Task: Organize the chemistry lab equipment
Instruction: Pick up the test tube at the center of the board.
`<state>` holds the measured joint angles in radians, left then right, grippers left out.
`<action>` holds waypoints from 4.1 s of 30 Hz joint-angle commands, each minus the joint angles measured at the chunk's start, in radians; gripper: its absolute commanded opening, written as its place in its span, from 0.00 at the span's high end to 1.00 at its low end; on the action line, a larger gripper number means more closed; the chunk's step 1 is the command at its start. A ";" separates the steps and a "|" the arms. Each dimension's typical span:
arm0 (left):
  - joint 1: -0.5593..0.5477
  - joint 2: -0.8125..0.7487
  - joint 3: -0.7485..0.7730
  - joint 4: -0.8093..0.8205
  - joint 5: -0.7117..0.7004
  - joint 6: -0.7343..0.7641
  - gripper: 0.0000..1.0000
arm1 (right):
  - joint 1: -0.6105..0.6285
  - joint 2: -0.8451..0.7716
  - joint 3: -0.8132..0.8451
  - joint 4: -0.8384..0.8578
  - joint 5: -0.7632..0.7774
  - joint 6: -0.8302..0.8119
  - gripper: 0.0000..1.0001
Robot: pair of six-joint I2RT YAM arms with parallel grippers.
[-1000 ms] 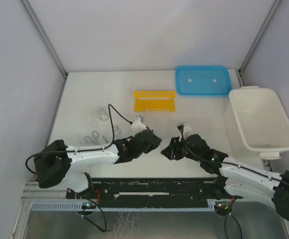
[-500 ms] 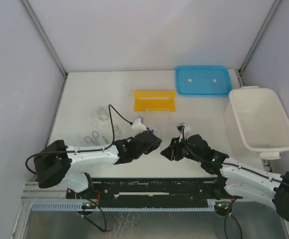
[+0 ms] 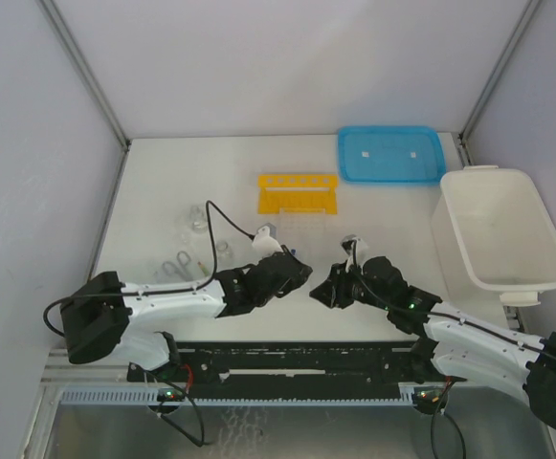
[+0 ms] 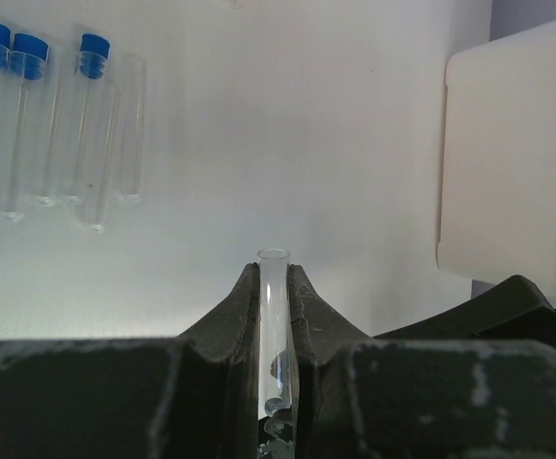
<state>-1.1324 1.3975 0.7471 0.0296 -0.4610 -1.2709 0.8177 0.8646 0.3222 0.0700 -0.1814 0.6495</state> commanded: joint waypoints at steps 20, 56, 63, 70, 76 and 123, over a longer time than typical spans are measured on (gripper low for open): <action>-0.026 -0.053 -0.045 0.047 0.002 0.041 0.95 | -0.038 -0.010 0.009 0.046 -0.102 -0.027 0.69; -0.062 -0.134 -0.046 0.003 -0.007 0.132 0.95 | -0.101 0.054 0.064 -0.011 -0.243 -0.076 0.69; -0.068 -0.134 -0.046 0.003 -0.005 0.129 0.95 | -0.101 0.064 0.068 0.012 -0.260 -0.074 0.69; -0.069 -0.133 -0.046 0.008 -0.004 0.128 0.96 | -0.101 0.063 0.069 0.034 -0.290 -0.071 0.69; -0.073 -0.135 -0.049 0.014 -0.004 0.127 0.96 | -0.100 0.072 0.069 0.040 -0.301 -0.081 0.69; -0.076 -0.057 -0.011 -0.238 -0.161 0.222 0.70 | -0.095 -0.039 0.107 -0.230 -0.220 -0.150 1.00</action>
<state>-1.2201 1.3163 0.7326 -0.0345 -0.4881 -1.1477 0.7261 0.8452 0.3828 -0.1349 -0.4076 0.5224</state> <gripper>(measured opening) 0.203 0.052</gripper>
